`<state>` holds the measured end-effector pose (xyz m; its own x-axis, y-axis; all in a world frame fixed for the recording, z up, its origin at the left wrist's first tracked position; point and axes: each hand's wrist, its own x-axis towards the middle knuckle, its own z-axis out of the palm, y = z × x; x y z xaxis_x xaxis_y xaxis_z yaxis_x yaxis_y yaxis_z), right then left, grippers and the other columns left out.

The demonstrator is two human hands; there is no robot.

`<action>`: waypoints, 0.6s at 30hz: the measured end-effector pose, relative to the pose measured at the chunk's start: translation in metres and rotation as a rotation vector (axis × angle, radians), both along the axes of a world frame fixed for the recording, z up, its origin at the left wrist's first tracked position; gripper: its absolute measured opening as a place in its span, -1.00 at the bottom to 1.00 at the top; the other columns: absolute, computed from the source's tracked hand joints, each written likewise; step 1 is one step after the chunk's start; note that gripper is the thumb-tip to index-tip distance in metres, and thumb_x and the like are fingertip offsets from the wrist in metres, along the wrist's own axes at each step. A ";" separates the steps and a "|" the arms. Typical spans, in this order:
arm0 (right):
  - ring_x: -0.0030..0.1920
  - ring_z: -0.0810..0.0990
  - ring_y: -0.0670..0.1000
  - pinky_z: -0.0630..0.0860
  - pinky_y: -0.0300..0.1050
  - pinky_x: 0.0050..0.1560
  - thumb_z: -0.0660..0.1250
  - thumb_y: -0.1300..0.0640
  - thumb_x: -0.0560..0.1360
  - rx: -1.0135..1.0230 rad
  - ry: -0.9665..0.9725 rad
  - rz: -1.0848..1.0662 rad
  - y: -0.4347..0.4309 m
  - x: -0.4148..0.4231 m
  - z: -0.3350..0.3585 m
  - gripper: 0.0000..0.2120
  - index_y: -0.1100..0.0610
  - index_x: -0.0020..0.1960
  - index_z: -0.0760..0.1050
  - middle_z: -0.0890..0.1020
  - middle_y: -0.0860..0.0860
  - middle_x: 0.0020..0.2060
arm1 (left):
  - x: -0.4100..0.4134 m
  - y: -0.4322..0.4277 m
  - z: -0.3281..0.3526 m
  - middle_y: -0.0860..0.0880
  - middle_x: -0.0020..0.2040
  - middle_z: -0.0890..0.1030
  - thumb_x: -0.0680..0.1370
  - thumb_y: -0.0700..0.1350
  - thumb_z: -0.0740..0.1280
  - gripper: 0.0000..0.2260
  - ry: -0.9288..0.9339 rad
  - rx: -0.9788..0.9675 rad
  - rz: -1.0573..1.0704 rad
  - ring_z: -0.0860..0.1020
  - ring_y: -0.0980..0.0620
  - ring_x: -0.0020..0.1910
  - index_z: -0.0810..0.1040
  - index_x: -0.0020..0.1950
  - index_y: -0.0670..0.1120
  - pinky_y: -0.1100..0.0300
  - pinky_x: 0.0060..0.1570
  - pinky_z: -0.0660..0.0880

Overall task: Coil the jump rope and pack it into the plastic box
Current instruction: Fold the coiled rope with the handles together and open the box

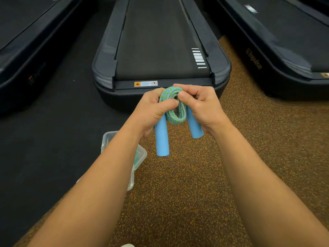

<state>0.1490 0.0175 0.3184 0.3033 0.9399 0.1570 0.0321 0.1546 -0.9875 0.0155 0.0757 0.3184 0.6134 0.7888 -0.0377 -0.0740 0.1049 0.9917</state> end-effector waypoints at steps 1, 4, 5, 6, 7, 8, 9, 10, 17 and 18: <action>-0.12 0.65 -0.15 0.57 -0.23 0.02 0.26 0.39 0.52 -0.007 -0.011 -0.022 0.000 -0.001 0.000 -0.73 0.18 0.16 0.55 0.70 -0.10 -0.18 | 0.000 0.000 -0.001 -0.23 -0.16 0.54 0.37 -0.26 0.39 -0.65 0.011 0.016 -0.005 0.54 -0.08 -0.19 0.48 0.10 -0.37 0.02 -0.09 0.50; -0.09 0.63 -0.09 0.57 -0.15 0.09 0.26 0.37 0.53 -0.028 -0.021 -0.081 0.002 -0.003 -0.001 -0.74 0.28 0.19 0.54 0.66 -0.01 -0.13 | -0.005 0.001 -0.001 -0.15 -0.13 0.59 0.34 -0.27 0.44 -0.65 0.052 0.050 -0.071 0.57 -0.05 -0.16 0.50 0.10 -0.23 0.03 -0.11 0.55; -0.06 0.62 -0.04 0.56 -0.10 0.11 0.25 0.36 0.54 -0.036 -0.018 -0.097 0.003 -0.005 -0.001 -0.76 0.30 0.18 0.55 0.66 0.01 -0.12 | -0.007 0.001 -0.001 -0.08 -0.17 0.60 0.33 -0.27 0.45 -0.65 0.061 0.049 -0.096 0.59 -0.02 -0.18 0.50 0.09 -0.18 0.05 -0.14 0.58; -0.04 0.61 0.00 0.56 -0.05 0.13 0.25 0.36 0.54 -0.044 -0.010 -0.107 0.004 -0.006 -0.002 -0.78 0.29 0.16 0.56 0.65 0.03 -0.12 | -0.010 0.001 -0.001 -0.02 -0.20 0.61 0.33 -0.28 0.46 -0.64 0.068 0.047 -0.120 0.60 0.01 -0.19 0.49 0.10 -0.15 0.04 -0.16 0.60; -0.03 0.61 0.02 0.55 0.00 0.14 0.25 0.35 0.54 -0.052 -0.002 -0.113 0.005 -0.007 -0.003 -0.80 0.24 0.11 0.58 0.66 0.04 -0.12 | -0.011 0.001 -0.001 0.04 -0.22 0.62 0.34 -0.27 0.47 -0.62 0.074 0.049 -0.136 0.62 0.02 -0.19 0.49 0.11 -0.14 0.02 -0.16 0.61; -0.03 0.60 0.04 0.55 0.05 0.16 0.26 0.34 0.54 -0.059 0.010 -0.118 0.006 -0.008 -0.003 -0.81 0.17 0.04 0.60 0.66 0.04 -0.13 | -0.013 0.002 -0.001 0.07 -0.22 0.63 0.34 -0.27 0.48 -0.60 0.076 0.053 -0.141 0.62 0.03 -0.18 0.48 0.14 -0.14 0.00 -0.14 0.62; -0.03 0.61 0.05 0.54 0.09 0.17 0.26 0.33 0.54 -0.064 0.021 -0.126 0.007 -0.010 -0.003 -0.80 0.10 -0.03 0.61 0.67 0.04 -0.14 | -0.015 0.002 -0.001 0.08 -0.21 0.64 0.35 -0.28 0.48 -0.57 0.072 0.056 -0.134 0.62 0.04 -0.17 0.47 0.17 -0.16 0.01 -0.13 0.62; -0.04 0.61 0.06 0.54 0.12 0.17 0.26 0.32 0.53 -0.066 0.035 -0.132 0.008 -0.011 -0.003 -0.77 0.05 -0.07 0.62 0.67 0.03 -0.16 | -0.016 0.002 -0.001 0.08 -0.19 0.64 0.36 -0.30 0.49 -0.56 0.064 0.058 -0.120 0.62 0.05 -0.17 0.47 0.20 -0.18 0.04 -0.13 0.62; -0.02 0.59 0.10 0.55 0.13 0.17 0.34 0.26 0.51 -0.175 0.087 -0.303 0.016 -0.023 -0.003 -0.75 0.25 0.18 0.49 0.60 0.22 0.01 | -0.020 0.001 -0.006 -0.09 -0.02 0.63 0.49 -0.29 0.39 -0.64 0.054 0.077 -0.038 0.61 0.03 -0.08 0.47 0.28 -0.20 0.14 -0.10 0.58; -0.02 0.60 0.12 0.55 0.16 0.16 0.35 0.24 0.50 -0.180 0.071 -0.320 0.017 -0.024 -0.002 -0.81 0.22 0.11 0.51 0.60 0.22 -0.01 | -0.020 0.000 -0.006 -0.11 0.01 0.62 0.50 -0.28 0.37 -0.64 0.057 0.081 -0.032 0.60 0.01 -0.05 0.46 0.29 -0.20 0.11 -0.07 0.58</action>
<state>0.1249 0.0341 0.3161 0.5903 0.8065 -0.0343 -0.0190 -0.0286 -0.9994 -0.0048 0.0759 0.3127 0.6373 0.7706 -0.0099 -0.0152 0.0254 0.9996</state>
